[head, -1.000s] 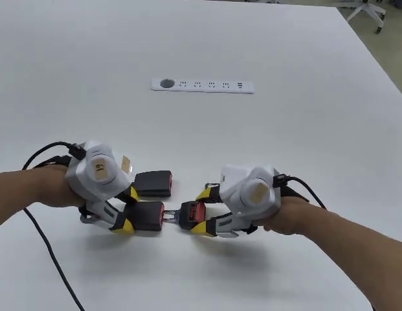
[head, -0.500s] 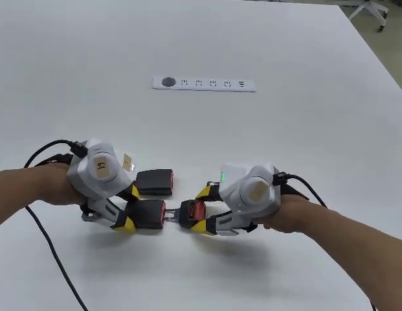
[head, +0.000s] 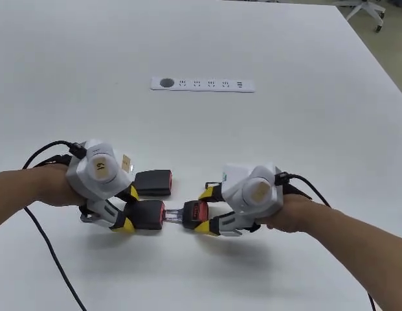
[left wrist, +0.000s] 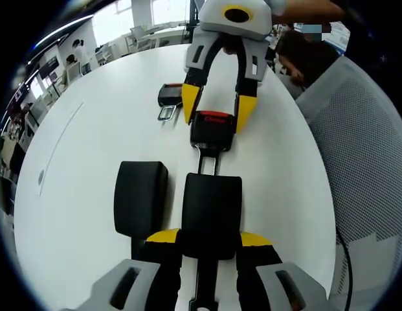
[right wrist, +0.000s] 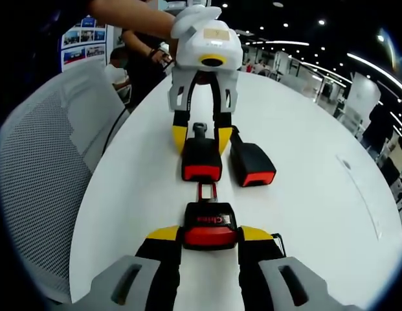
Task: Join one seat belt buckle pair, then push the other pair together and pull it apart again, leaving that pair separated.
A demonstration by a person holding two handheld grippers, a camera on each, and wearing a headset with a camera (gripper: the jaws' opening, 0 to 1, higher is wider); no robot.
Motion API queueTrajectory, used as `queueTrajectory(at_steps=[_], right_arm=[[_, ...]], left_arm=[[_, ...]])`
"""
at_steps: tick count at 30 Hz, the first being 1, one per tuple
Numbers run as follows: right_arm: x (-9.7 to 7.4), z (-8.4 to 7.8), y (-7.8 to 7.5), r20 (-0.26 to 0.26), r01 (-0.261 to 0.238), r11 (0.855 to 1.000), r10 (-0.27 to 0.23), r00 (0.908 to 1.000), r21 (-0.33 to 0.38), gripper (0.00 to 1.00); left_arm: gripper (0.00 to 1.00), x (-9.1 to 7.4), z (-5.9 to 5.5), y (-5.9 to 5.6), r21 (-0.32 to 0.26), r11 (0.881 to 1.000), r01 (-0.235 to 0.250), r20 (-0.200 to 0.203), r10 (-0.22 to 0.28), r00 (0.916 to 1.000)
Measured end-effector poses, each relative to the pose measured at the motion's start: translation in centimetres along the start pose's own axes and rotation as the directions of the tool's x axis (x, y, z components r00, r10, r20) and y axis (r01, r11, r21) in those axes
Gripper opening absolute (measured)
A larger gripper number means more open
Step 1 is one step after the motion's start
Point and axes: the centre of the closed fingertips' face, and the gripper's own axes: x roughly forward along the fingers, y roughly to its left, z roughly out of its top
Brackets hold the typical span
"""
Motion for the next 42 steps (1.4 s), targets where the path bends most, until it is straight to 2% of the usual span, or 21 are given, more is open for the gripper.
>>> queueTrajectory(at_steps=[5,22,42], right_arm=[[0.3,-0.6,0.2,-0.015,-0.007,1.0,0.007,0.9999,-0.007,0.31],[0.6,0.1,0.4,0.003,-0.016,1.0,0.015,0.9999,0.004,0.31],[1.1,0.8,0.9,0.016,-0.016,1.0,0.016,0.9998,0.023,0.3]], left_arm=[[0.33,0.1,-0.2,0.2,-0.001,1.0,0.0,-0.002,0.0,1.0],[0.33,-0.1,0.2,-0.1,-0.005,1.0,-0.001,0.0,0.001,1.0],[0.33,0.0,0.1,0.0,-0.014,1.0,-0.007,0.004,0.007,1.0]])
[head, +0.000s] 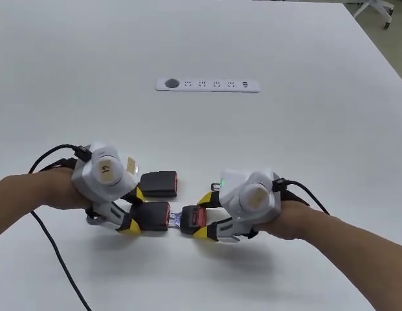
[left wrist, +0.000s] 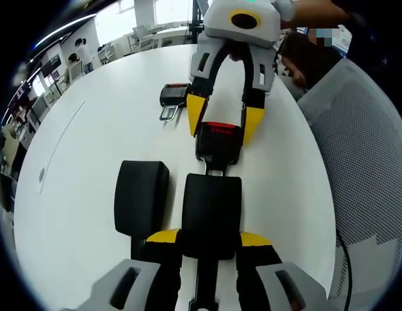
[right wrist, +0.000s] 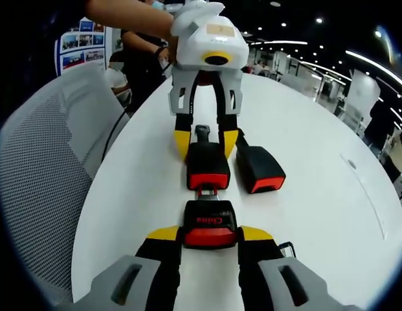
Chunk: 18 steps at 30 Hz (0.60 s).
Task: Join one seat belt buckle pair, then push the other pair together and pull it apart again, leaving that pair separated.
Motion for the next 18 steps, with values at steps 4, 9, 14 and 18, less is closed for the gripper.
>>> queueTrajectory(at_steps=[4,9,14,18], right_arm=[[-0.07,0.03,-0.04,-0.004,0.004,1.0,-0.004,1.0,-0.003,0.3],[-0.05,0.05,-0.12,-0.005,0.007,1.0,-0.007,1.0,-0.007,0.29],[-0.07,0.0,-0.08,-0.009,0.006,1.0,-0.006,0.9999,0.004,0.29],[0.08,0.08,-0.05,-0.016,0.003,1.0,-0.003,0.9999,0.011,0.29]], left_arm=[[0.33,0.06,-0.09,0.08,0.007,1.0,-0.001,0.002,0.001,1.0],[0.33,0.11,-0.15,0.12,0.012,1.0,-0.001,0.005,0.001,1.0],[0.32,0.17,-0.22,0.22,0.014,1.0,0.001,0.003,-0.001,1.0],[0.32,0.2,-0.29,0.3,0.012,1.0,0.002,0.008,-0.002,1.0]])
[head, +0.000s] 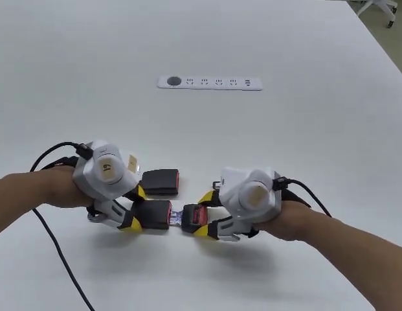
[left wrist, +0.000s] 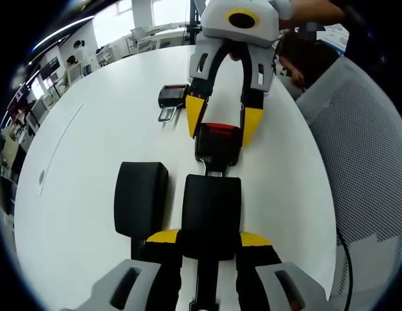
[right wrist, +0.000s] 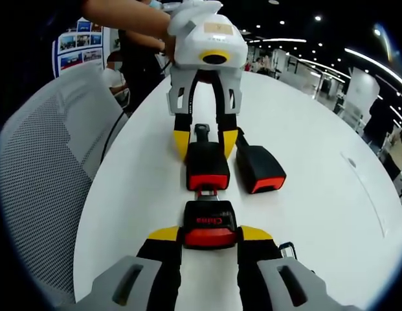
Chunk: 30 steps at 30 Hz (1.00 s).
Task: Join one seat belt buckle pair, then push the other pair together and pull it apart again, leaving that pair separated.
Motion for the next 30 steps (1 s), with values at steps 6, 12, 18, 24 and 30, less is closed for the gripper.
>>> queueTrajectory(at_steps=[6,12,18,24,30], right_arm=[[-0.1,0.2,0.1,-0.004,-0.001,1.0,0.001,1.0,0.002,0.28],[0.0,0.2,0.0,-0.008,0.002,1.0,-0.002,1.0,0.007,0.28],[0.2,0.2,0.1,-0.011,0.005,1.0,-0.005,0.9999,0.013,0.28],[0.9,0.9,0.2,-0.007,0.005,1.0,-0.005,1.0,0.013,0.28],[1.0,0.9,0.2,-0.013,0.004,1.0,-0.004,0.9999,0.019,0.28]], left_arm=[[0.32,0.0,0.1,-0.1,0.003,1.0,-0.002,-0.011,0.002,0.9999],[0.32,0.0,0.2,-0.2,0.005,1.0,-0.001,-0.012,0.001,0.9999],[0.32,0.0,0.4,-0.3,0.005,1.0,-0.001,-0.013,0.001,0.9999],[0.32,0.0,0.3,-0.2,0.006,1.0,-0.001,-0.016,0.001,0.9999],[0.32,0.0,0.3,-0.2,0.002,1.0,-0.002,-0.012,0.002,0.9999]])
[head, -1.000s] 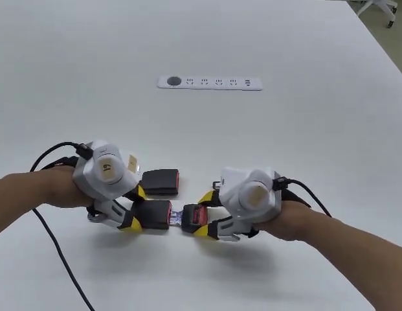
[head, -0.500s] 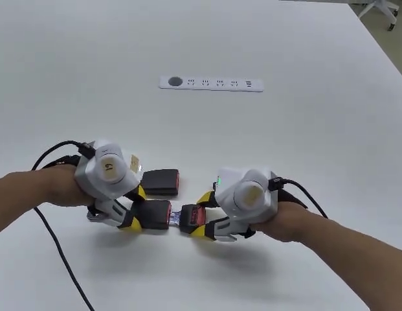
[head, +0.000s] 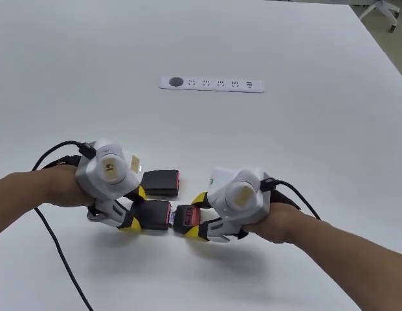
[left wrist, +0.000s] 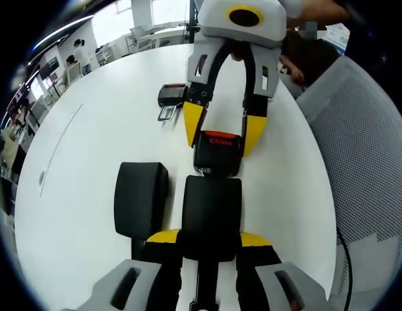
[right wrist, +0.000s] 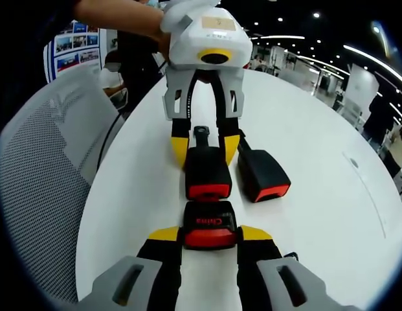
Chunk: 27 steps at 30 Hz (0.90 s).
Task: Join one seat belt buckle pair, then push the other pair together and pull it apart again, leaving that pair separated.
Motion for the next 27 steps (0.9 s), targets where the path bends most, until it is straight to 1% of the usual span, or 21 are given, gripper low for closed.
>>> queueTrajectory(at_steps=[6,7,8,10,15,19,21,24,26,27], right_arm=[[0.4,0.42,0.25,0.003,0.001,1.0,-0.001,1.0,0.009,0.28],[0.54,0.06,0.52,-0.017,-0.012,0.999,0.012,0.9998,0.037,0.28],[0.52,0.23,0.27,-0.008,0.001,1.0,-0.001,1.0,0.012,0.28],[0.48,0.22,0.21,-0.008,0.0,1.0,0.0,1.0,0.016,0.28],[0.5,0.1,-0.02,-0.002,-0.002,1.0,0.002,1.0,-0.005,0.28],[0.45,-0.09,-0.24,0.004,-0.01,1.0,0.01,0.9999,-0.022,0.28],[0.36,-0.04,-0.08,0.006,-0.016,1.0,0.016,0.9999,-0.026,0.28],[0.4,0.28,-0.04,0.0,-0.013,1.0,0.013,0.9999,-0.026,0.28],[0.29,0.27,-0.11,-0.004,-0.01,1.0,0.01,0.9999,-0.023,0.28],[0.26,0.22,-0.17,-0.004,-0.011,1.0,0.011,0.9999,-0.023,0.28]], left_arm=[[0.32,-0.04,0.13,-0.14,0.003,1.0,-0.001,-0.011,0.001,0.9999],[0.32,-0.08,0.11,-0.2,0.002,1.0,0.002,-0.013,-0.001,0.9999],[0.32,-0.09,0.11,-0.16,-0.001,1.0,0.0,-0.011,0.0,0.9999],[0.32,-0.09,0.13,-0.12,0.0,1.0,0.001,-0.012,-0.001,0.9999],[0.32,-0.16,0.27,-0.21,0.005,1.0,-0.001,-0.017,0.001,0.9999],[0.33,-0.13,0.03,0.02,0.01,1.0,0.006,-0.002,-0.006,1.0],[0.33,-0.03,-0.04,0.11,0.019,1.0,0.006,-0.011,-0.005,0.9999],[0.32,0.1,0.0,0.21,0.025,1.0,-0.002,-0.029,0.002,0.9996],[0.32,0.04,-0.05,0.26,0.023,1.0,0.004,-0.032,-0.003,0.9995],[0.32,0.03,-0.09,0.27,0.028,1.0,0.008,-0.027,-0.007,0.9996]])
